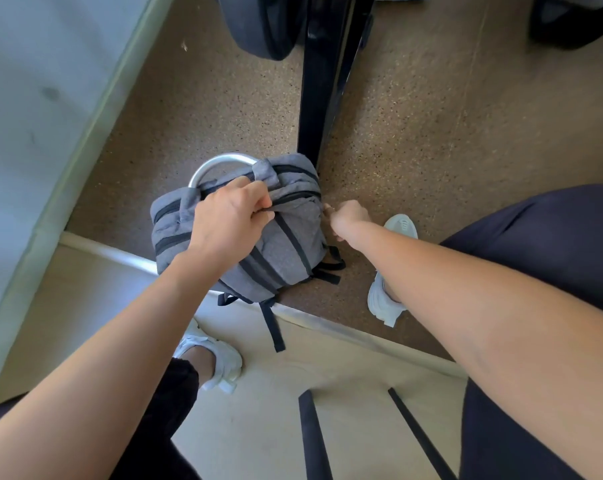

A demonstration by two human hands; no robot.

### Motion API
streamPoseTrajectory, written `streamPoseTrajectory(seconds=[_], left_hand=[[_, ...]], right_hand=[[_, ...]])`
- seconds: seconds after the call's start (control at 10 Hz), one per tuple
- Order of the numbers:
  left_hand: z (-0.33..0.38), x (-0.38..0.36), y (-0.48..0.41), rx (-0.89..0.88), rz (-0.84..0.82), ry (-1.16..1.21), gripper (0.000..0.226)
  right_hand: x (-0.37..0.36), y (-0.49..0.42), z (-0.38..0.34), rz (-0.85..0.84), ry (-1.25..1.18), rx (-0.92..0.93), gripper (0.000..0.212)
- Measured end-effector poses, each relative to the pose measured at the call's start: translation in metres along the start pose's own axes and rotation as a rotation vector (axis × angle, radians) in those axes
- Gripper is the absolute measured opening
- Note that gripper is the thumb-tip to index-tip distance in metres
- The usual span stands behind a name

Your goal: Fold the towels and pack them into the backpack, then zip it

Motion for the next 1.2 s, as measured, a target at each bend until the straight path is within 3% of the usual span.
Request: streamPoseTrajectory(seconds=[0.1,0.2,0.3,0.5,0.8,1.0,1.2], left_hand=[[-0.004,-0.002,0.003,-0.051,-0.069,0.064,0.014],[-0.008,-0.004,0.008,-0.061,-0.134,0.054,0.027],[-0.004,0.002,0.018,-0.064,-0.142,0.051,0.038],[0.011,0.027,0.049,0.013,-0.158,0.121,0.028],[0.047,0.069,0.123,0.191,-0.085,0.310,0.010],[0.076,0.077,0.170,0.260,0.058,0.430,0.011],[0.071,0.061,0.213,0.438,0.235,0.782,0.009]], right_hand=[[0.002,0.015,0.018,-0.022,0.225,0.002,0.048],[0.001,0.030,0.025,-0.154,0.455,0.122,0.040],[0.007,0.053,0.011,-0.275,0.497,0.287,0.036],[0.043,0.110,-0.017,-0.251,0.473,0.480,0.033],[0.090,0.213,-0.050,-0.198,0.266,0.774,0.021],[0.108,0.272,-0.046,-0.019,-0.049,0.923,0.017],[0.101,0.296,-0.016,-0.104,-0.203,0.855,0.017]])
Point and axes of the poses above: each hand's wrist, its own y-axis away from the middle knuckle, its own x-axis out of the back of the hand, z = x × y, the point moved 6 cm from there along -y, towards the middle knuckle, and after that the axes turned 11 degrees about y, right-handed, at the moved point
